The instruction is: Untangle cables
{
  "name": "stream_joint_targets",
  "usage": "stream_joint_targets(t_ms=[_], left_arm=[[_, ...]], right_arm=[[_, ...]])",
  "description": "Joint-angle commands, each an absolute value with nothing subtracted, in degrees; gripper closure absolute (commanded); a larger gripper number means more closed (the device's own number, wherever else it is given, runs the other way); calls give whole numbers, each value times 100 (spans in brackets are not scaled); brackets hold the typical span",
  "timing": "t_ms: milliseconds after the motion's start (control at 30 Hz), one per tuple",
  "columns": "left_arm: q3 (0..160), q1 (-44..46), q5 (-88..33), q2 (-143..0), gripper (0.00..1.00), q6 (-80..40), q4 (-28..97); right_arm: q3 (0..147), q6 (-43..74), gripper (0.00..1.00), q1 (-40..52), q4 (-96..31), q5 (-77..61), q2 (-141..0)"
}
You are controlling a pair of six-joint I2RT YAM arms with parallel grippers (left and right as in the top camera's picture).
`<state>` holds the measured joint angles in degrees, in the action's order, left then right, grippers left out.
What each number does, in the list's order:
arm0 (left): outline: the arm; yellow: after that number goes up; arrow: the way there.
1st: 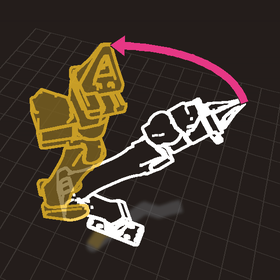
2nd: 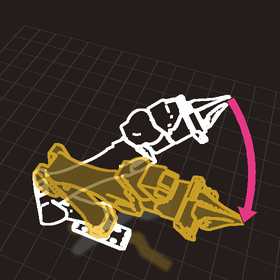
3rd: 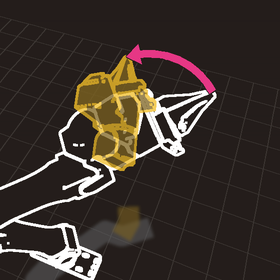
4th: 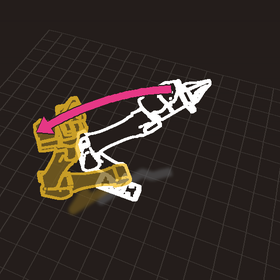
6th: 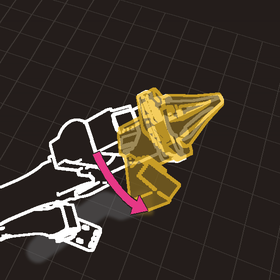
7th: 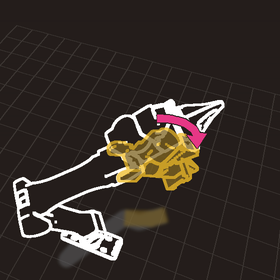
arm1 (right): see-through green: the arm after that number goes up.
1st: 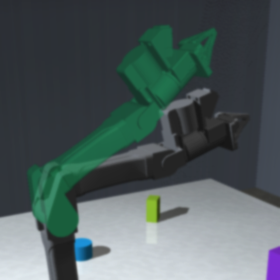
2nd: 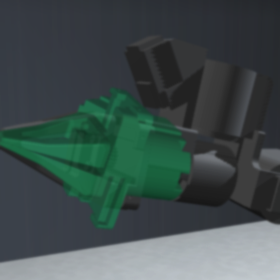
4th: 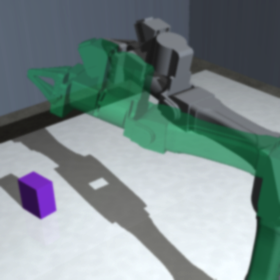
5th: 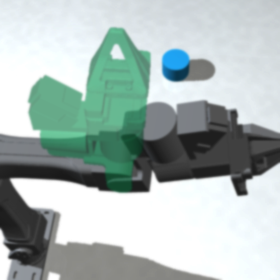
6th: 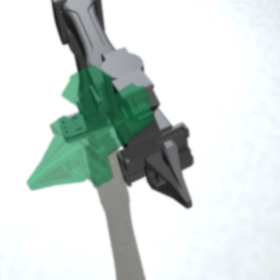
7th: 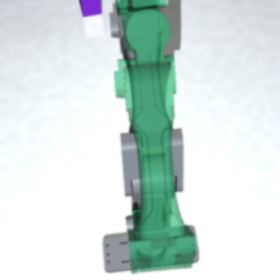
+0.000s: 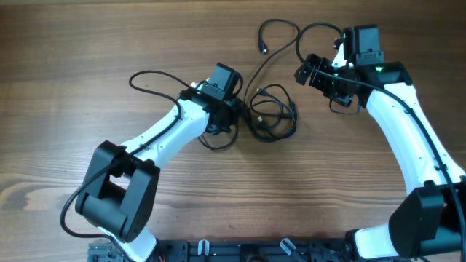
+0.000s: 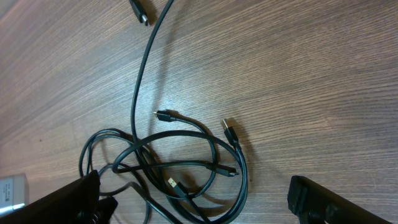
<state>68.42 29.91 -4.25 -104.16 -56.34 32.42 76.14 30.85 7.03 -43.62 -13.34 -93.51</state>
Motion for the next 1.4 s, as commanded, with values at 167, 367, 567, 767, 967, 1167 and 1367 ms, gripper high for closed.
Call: stream_joint_targets(t_ms=[167,367,567,767,967,1167,1367], left_arm=[[6858,3103,-287,-10481,96,-5645,3131],[6858,3177,-246,-10481,96,-5752,3035],[6858,3205,-183,-10481,96,-5752,3035],[6858,3271,-183,-10481,96,-5749,3044],[6858,3291,-134,-10481,96,-5749,3039],[6858,3291,-51,-10481,96,-5749,3039],[6860,3284,-91,-10457,96,-5577,3129]], right_arm=[[7625,3173,0,692,-4307,-1402,-9242],[7625,3170,0,692,-4292,-1400,-9242],[7625,3166,0,692,-4289,-1398,-9242],[7625,3168,0,692,-4287,-1400,-9242],[7625,3168,0,692,-4289,-1402,-9242],[7625,3159,0,692,-4296,-1400,-9242],[7625,3146,0,692,-4375,-1420,-9242]])
